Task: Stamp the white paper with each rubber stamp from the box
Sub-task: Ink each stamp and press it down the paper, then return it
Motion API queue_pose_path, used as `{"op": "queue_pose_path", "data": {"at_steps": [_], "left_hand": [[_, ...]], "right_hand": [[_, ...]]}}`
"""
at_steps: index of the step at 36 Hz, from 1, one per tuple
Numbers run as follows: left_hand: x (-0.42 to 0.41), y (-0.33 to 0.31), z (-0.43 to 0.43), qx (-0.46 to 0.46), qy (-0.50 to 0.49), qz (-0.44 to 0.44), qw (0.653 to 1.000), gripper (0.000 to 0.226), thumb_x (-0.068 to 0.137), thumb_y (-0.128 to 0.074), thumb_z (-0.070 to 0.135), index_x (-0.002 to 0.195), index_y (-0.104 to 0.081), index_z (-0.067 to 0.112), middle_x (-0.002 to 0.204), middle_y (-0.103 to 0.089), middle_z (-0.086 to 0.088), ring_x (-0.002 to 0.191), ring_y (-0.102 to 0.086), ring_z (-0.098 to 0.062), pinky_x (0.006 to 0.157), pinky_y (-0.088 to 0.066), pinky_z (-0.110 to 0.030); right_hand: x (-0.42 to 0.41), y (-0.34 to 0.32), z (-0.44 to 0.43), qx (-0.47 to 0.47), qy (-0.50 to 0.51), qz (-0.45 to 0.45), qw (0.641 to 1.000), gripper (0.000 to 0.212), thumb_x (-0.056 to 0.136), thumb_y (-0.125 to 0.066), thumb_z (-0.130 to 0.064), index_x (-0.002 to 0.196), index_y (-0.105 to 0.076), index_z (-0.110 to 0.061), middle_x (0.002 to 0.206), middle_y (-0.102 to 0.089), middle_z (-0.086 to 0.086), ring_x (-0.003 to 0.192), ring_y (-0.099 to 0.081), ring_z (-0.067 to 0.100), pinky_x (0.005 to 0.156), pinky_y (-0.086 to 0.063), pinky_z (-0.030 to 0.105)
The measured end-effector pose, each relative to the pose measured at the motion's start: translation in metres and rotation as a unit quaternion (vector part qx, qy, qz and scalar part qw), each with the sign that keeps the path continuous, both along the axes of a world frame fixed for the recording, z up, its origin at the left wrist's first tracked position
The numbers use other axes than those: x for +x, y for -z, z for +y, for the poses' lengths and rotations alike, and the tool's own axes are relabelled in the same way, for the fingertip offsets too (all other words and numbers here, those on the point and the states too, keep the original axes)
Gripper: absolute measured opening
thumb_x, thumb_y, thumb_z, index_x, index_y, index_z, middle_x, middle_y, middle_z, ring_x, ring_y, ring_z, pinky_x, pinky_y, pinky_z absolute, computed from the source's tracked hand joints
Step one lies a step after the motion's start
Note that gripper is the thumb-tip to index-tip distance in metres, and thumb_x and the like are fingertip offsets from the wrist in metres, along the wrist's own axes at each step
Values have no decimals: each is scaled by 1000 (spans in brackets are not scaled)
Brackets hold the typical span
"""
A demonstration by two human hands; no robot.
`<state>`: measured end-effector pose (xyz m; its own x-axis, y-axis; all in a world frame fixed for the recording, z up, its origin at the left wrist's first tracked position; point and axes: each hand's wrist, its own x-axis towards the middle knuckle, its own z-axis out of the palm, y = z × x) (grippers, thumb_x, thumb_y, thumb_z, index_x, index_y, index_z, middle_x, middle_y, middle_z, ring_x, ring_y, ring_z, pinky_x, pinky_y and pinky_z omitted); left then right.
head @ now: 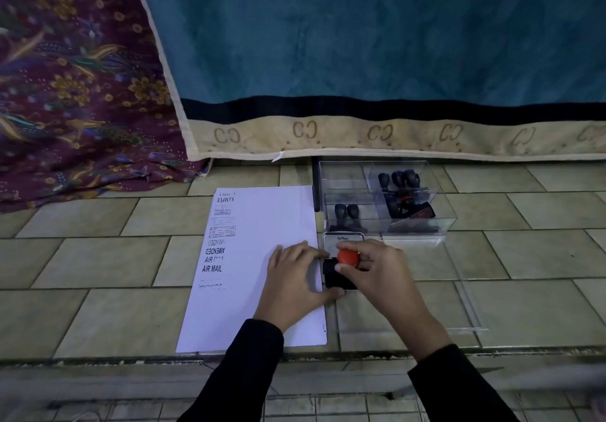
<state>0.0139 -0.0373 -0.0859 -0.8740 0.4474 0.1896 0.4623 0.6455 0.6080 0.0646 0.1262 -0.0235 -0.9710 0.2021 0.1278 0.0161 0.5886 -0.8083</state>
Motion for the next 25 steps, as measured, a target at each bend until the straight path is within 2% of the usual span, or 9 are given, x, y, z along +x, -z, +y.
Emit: {"op": "queue_pose_path", "data": {"at_steps": [3, 5, 7, 9, 11, 17, 20, 23, 25], "left_hand": [[0, -6, -2, 68, -12, -71, 995, 69, 55, -64, 84, 113, -44, 51, 112, -48, 38, 120, -31, 15, 112, -19, -31], [-1, -11, -2, 130, -33, -138, 981, 69, 53, -65, 84, 111, -45, 51, 111, -55, 34, 121, -36, 5, 103, -28, -27], [-2, -17, -3, 211, -53, -197, 956, 62, 62, -66, 77, 112, -50, 44, 111, -61, 26, 121, -45, -4, 95, -37, -24], [-3, -24, -5, 299, -78, -228, 923, 48, 77, -57, 72, 109, -55, 36, 109, -67, 21, 117, -52, 3, 88, -38, -17], [-4, -29, -10, 373, -115, -233, 891, 44, 88, -45, 67, 109, -59, 32, 110, -68, 20, 112, -53, 11, 89, -34, -17], [-12, -46, -51, 537, -195, -154, 807, 18, 98, -51, 27, 105, -65, 18, 112, -72, 2, 118, -60, -14, 105, -38, -33], [-20, -49, -92, 489, -195, -97, 845, 15, 94, -53, 27, 103, -66, 24, 113, -71, 4, 112, -63, -11, 96, -44, -26], [-31, -40, -135, 376, -192, -58, 904, 19, 91, -54, 23, 100, -67, 34, 106, -70, 15, 94, -64, 5, 75, -46, -8], [-42, -28, -162, 262, -182, -35, 947, 32, 93, -55, 11, 101, -65, 41, 116, -66, 11, 110, -59, 0, 88, -44, -11]], "right_hand": [[-6, -5, 0, -1, 4, -16, 1000, 35, 72, -80, -17, 106, -72, -23, 89, -64, -14, 77, -63, -1, 75, -51, 11], [-9, -7, 1, -2, -2, -26, 1000, 35, 72, -80, -18, 106, -72, -25, 87, -64, -15, 76, -64, 0, 75, -52, 13], [-8, -7, 3, -11, -9, -32, 999, 36, 72, -80, -16, 106, -72, -25, 85, -63, -16, 76, -65, 0, 75, -53, 12], [-7, -5, 4, -27, -17, -35, 999, 38, 72, -80, -14, 108, -71, -25, 90, -64, -15, 80, -66, 2, 78, -53, 12], [-4, -3, 6, -21, -30, -30, 999, 39, 75, -78, -13, 111, -69, -24, 96, -61, -14, 86, -65, 5, 78, -50, 6], [3, -10, 4, 32, -36, 20, 999, 36, 79, -75, -20, 114, -67, -24, 100, -60, -16, 87, -63, 3, 78, -50, 5], [2, -21, -10, -24, -49, 28, 998, 43, 79, -74, -24, 120, -62, -29, 104, -65, -12, 90, -65, 1, 81, -54, 15], [-3, -28, -36, -19, -85, 32, 996, 39, 78, -75, -28, 115, -64, -25, 107, -65, -10, 88, -65, 0, 81, -53, 13], [-7, -30, -60, -17, -126, 25, 992, 37, 78, -74, -31, 113, -65, -25, 108, -63, -11, 88, -63, 0, 82, -48, 6]]}}
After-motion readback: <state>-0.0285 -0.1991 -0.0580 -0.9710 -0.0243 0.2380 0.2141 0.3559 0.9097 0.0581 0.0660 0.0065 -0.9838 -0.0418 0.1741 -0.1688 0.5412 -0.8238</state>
